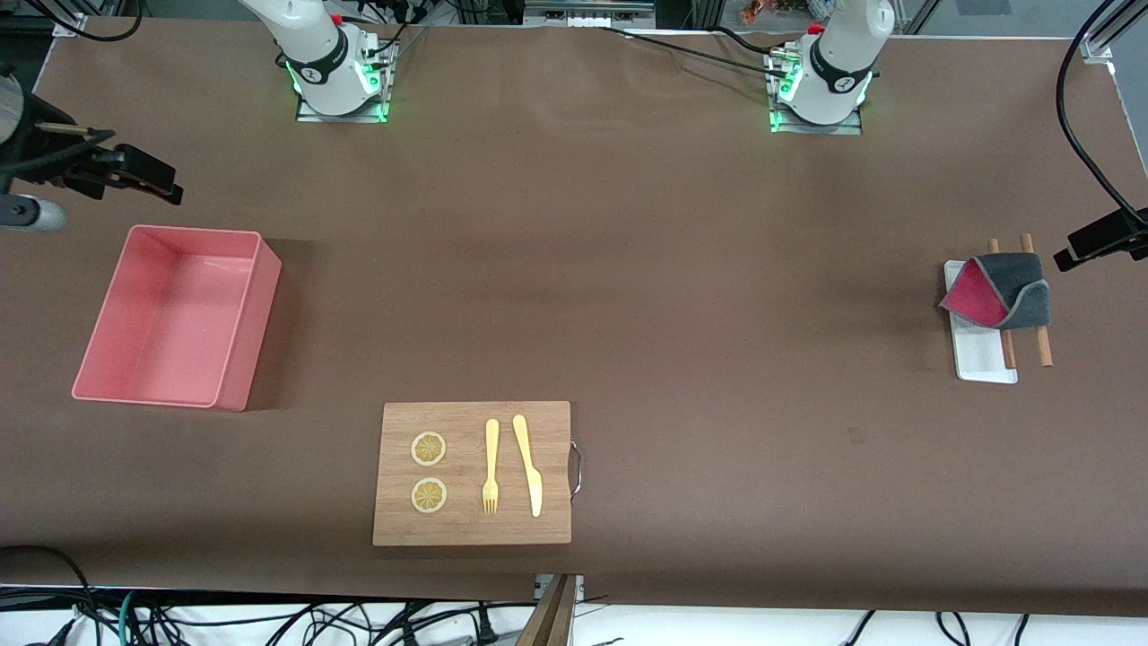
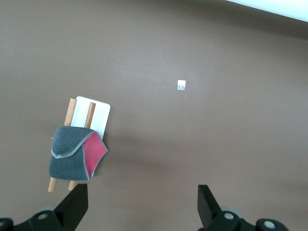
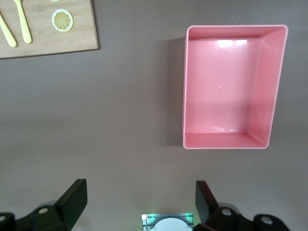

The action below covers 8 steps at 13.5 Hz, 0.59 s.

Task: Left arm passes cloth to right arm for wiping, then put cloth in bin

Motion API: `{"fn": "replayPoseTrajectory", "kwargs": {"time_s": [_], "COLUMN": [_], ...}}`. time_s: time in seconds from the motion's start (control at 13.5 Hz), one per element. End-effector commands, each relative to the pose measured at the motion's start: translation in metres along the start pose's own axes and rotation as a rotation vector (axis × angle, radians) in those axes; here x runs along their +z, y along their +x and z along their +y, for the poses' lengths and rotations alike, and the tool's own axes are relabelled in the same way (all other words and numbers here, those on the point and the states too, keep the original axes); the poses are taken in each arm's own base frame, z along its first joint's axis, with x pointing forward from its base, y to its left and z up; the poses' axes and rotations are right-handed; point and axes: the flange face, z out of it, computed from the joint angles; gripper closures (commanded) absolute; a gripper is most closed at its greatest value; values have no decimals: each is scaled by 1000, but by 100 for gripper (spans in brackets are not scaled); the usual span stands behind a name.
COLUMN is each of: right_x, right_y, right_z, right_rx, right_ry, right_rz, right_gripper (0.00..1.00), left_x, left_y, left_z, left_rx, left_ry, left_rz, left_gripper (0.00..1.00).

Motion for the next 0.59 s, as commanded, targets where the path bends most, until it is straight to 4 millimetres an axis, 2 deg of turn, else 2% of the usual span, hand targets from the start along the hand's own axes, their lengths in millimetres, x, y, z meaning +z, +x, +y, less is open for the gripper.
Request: {"fn": "replayPoseTrajectory", "kwargs": {"time_s": [0.0,0.15,0.3,0.52], "right_x": [-11,-15,-16,-18], "right_y": [-13,-17,-18,-17], "right_z": [15,17,21,18], "right_rx": [8,-48,-78,-85], "right_ry": [-3,-20,-35,-37], "right_rz": [47,45,41,33], "right_gripper": [1,1,1,1], "left_x": [-2,5,12,16], "left_y": [1,-1,-4,-6], "left_z": [2,24,36,34], "left_rx": [19,68,99,94], "left_ry": [41,88,119,109], "left_rz": [9,-5,-23,-58], "left_gripper": [0,0,0,0]}}
